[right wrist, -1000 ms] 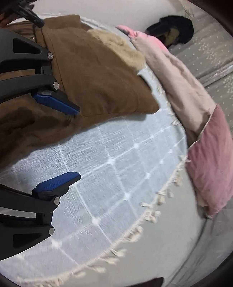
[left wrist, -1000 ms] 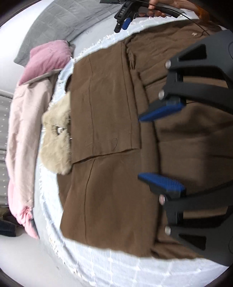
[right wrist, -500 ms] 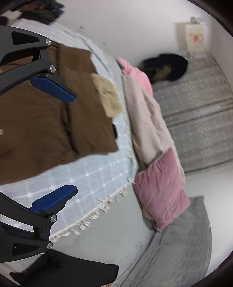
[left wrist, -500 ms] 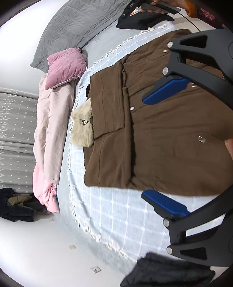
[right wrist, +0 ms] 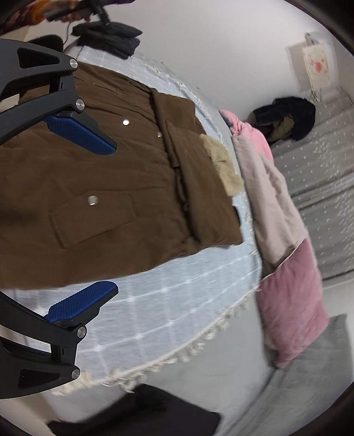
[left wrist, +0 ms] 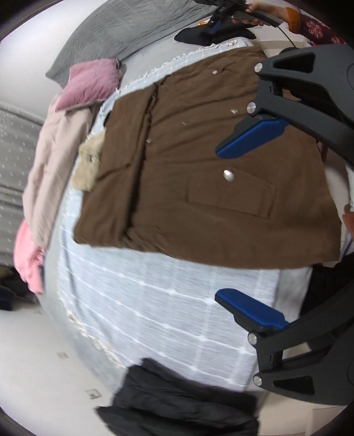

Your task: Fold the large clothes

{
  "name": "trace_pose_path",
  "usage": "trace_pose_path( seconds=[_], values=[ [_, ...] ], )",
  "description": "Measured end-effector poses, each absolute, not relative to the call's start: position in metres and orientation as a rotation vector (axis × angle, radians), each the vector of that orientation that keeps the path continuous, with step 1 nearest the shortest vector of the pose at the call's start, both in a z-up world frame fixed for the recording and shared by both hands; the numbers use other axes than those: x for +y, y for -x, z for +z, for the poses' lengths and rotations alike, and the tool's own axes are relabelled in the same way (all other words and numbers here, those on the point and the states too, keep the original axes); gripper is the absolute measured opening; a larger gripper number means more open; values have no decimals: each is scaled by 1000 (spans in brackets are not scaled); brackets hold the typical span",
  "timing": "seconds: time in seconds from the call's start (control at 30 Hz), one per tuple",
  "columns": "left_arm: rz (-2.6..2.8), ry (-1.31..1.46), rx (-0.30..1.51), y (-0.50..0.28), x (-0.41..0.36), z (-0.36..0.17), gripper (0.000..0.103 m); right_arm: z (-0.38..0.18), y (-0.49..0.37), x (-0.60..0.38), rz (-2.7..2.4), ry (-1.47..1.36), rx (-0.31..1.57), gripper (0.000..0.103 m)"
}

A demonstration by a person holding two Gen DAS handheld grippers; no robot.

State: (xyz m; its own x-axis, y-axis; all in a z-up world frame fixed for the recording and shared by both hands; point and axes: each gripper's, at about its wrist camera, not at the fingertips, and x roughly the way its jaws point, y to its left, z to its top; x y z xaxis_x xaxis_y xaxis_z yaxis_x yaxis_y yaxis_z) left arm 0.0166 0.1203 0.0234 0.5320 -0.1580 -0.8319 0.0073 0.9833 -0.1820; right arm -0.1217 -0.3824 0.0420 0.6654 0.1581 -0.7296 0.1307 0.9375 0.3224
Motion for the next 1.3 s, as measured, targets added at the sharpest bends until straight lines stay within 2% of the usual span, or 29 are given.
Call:
trace_pose_path(
  seconds=[0.5,0.8,1.13,1.3],
  values=[
    [-154,245,1236,-19,135,-61,96,-31,127,-410,30,-553,1022,95],
    [-208,276,1315,-17,140,-91,96,-68,121,-410,57,-603,1109,95],
    [-245,105,1289,-1,117,-97,96,-75,134,-419,132,-682,1045,95],
    [-311,162,1345,7,115,-99,96,-81,146,-424,217,-777,989,95]
  ],
)
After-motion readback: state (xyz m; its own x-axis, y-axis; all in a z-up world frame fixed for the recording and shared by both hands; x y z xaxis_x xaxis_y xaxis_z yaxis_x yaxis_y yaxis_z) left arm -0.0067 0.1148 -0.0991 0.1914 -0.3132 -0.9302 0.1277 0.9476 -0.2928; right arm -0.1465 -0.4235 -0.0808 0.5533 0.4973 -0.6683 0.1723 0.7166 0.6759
